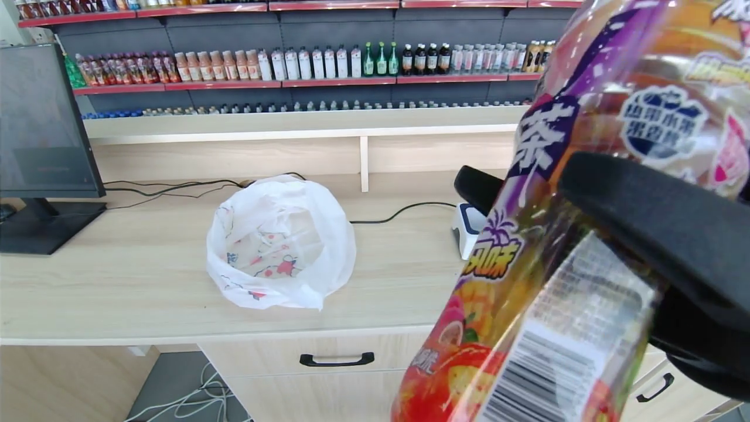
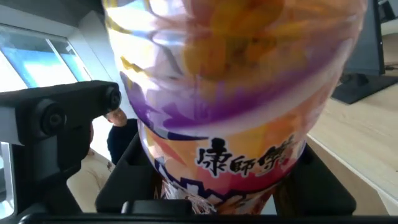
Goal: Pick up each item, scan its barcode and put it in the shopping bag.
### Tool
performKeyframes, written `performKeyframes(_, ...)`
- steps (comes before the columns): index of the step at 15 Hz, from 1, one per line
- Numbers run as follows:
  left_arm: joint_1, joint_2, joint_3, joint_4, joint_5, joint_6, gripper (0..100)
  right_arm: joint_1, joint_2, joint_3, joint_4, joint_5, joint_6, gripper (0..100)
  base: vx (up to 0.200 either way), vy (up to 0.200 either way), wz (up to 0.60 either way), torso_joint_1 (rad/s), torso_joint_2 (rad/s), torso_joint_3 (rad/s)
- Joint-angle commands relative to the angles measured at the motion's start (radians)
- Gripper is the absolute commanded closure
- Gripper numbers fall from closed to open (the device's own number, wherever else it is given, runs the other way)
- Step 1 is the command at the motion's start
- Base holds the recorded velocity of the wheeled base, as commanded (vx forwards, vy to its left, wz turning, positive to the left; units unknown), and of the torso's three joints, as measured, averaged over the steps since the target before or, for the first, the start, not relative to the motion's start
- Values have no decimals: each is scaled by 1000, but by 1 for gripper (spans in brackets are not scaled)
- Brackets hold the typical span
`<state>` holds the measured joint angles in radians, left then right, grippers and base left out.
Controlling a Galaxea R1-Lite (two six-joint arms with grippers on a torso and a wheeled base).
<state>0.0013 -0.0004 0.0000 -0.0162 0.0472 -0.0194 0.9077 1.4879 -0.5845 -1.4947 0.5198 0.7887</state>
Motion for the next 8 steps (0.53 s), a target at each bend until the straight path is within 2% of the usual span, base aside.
performKeyframes(1, 0, 0, 0, 1, 0, -1, 0, -3, 32, -5, -2, 9, -2, 100, 0, 0, 0, 0, 0, 0)
performKeyframes(8, 0, 0, 0, -1, 0, -1, 0, -15, 43, -5, -6, 13, -19, 100, 0, 0, 0, 0, 0, 0)
